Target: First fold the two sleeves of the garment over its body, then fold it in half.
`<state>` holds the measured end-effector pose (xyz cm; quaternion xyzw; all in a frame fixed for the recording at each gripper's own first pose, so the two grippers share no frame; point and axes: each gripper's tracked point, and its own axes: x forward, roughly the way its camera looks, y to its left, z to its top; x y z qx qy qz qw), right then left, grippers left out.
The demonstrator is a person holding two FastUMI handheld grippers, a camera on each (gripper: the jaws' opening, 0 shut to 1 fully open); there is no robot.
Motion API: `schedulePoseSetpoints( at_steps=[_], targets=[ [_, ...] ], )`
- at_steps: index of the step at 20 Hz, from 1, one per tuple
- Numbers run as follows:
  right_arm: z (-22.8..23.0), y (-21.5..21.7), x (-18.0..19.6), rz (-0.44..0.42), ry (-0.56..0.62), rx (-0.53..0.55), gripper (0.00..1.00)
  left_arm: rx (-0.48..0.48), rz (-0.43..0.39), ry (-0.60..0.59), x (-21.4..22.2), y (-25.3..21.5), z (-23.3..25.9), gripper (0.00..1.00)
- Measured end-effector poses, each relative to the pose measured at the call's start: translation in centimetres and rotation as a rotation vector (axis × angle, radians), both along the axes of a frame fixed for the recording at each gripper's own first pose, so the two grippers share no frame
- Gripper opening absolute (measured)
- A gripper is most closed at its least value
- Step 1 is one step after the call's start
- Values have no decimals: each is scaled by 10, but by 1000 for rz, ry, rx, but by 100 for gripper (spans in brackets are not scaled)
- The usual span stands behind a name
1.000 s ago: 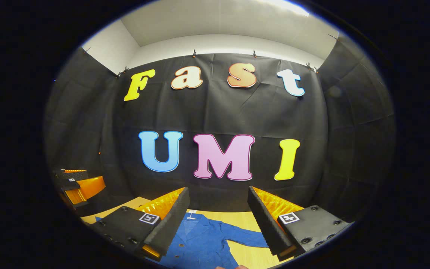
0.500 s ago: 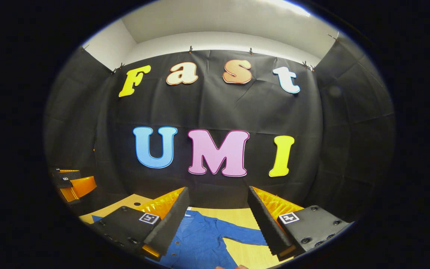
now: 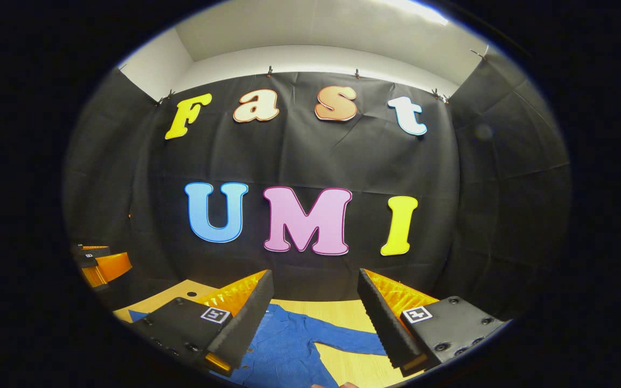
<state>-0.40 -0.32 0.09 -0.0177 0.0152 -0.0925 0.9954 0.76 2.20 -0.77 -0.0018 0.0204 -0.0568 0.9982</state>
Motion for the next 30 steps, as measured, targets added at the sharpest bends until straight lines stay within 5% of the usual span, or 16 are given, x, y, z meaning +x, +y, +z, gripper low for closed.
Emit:
schedulePoseSetpoints(
  at_steps=[3, 7, 8, 9, 22, 23, 24, 27, 28, 30],
  targets=[
    [2, 0, -2, -1, -5, -7, 93, 4, -14, -15, -3, -4, 4, 82],
    [2, -1, -4, -9, -5, -16, 99, 24, -20, -42, -6, -3, 10, 80],
    [1, -2, -5, -11, -4, -16, 92, 20, -28, -43, -5, -4, 10, 83],
    [2, -3, -7, -12, -5, -17, 99, 12, -33, -48, -5, -6, 12, 82],
    [7, -18, -16, 16, -1, -57, 99, 75, -139, -70, -16, -43, 12, 82],
    [4, -19, -16, 41, 7, -46, 93, 81, -143, -68, -18, -43, 13, 82],
    [2, -19, -17, 62, 12, -28, 99, 90, -147, -73, -20, -45, 13, 81],
    [-5, -44, -12, 52, 28, 7, 100, 121, -183, -78, -21, -53, 12, 82],
    [-10, -56, -9, 38, 36, 2, 92, 117, -185, -68, -21, -53, 8, 82],
    [-23, -83, -5, 7, 63, -7, 99, 94, -170, -50, -18, -51, 5, 82]
  ],
)
